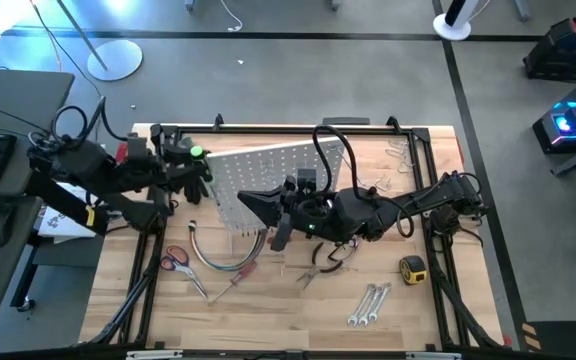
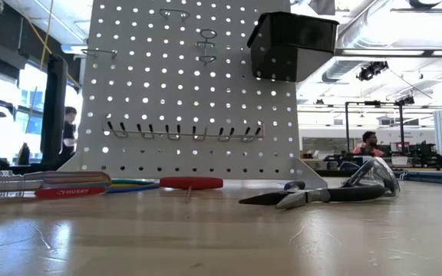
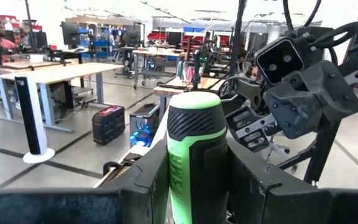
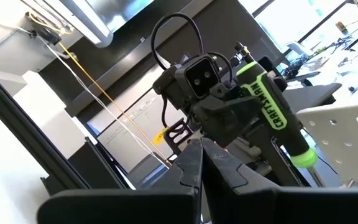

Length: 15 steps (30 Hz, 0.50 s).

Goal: Hang tools onto peg board
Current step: Hang the green screwdriver on the peg board

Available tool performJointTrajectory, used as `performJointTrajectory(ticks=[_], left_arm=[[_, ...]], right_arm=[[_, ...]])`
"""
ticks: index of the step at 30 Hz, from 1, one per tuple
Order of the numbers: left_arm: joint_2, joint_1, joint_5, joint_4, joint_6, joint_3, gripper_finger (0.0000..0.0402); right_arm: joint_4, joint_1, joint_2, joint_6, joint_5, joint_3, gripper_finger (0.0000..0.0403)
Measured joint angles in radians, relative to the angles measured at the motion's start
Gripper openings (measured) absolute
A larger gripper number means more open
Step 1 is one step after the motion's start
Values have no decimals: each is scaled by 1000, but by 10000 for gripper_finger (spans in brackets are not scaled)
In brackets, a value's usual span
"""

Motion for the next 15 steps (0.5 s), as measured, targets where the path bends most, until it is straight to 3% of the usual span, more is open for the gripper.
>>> performJointTrajectory(ticks=[11, 15], left_arm=[[-3, 0, 2, 40, 56, -2, 115], [-3, 0, 4, -14, 31, -1, 115]], right_arm=[[0, -7, 0, 8, 0, 0, 0], [0, -7, 0, 8, -1, 0, 0]])
